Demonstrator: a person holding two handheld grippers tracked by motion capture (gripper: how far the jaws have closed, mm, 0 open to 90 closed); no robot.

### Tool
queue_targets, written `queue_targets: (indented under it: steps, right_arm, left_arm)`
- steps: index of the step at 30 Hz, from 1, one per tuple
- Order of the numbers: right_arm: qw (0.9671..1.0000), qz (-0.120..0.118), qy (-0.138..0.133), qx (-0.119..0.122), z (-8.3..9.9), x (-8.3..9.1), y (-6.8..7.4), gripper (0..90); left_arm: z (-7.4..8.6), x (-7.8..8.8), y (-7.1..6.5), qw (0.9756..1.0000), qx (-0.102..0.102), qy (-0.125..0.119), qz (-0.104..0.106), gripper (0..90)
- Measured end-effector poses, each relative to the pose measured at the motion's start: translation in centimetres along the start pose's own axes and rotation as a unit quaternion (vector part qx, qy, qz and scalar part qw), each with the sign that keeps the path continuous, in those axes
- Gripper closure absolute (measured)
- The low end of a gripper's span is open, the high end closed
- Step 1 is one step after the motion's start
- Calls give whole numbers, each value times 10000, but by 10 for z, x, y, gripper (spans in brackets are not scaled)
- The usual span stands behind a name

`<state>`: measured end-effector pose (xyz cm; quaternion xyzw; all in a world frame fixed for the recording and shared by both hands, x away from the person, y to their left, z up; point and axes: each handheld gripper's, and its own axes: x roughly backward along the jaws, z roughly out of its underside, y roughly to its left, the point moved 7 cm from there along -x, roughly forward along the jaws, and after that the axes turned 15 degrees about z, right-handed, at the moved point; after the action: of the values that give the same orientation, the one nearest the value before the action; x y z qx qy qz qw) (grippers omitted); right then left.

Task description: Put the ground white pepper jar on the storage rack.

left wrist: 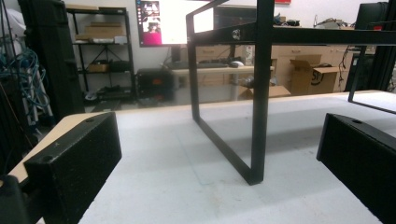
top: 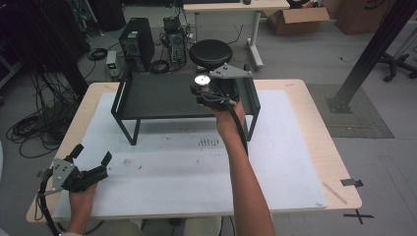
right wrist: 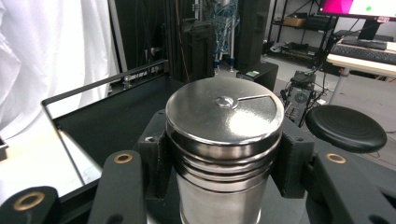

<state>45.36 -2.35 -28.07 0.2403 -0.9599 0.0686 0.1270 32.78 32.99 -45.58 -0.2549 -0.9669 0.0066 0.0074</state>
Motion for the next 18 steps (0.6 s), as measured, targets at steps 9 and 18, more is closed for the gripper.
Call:
queue_targets:
  steps: [9, 18]
  right_arm:
    - [9995, 89, -47, -316, -5, -26, -8, 488]
    - [9988, 269, 146, -386, 2, -52, -12, 488]
  left_arm:
    - [0, 0, 0, 10000, 14, -6, -2, 3]
    - [0, 0, 0, 10000, 15, -3, 0, 2]
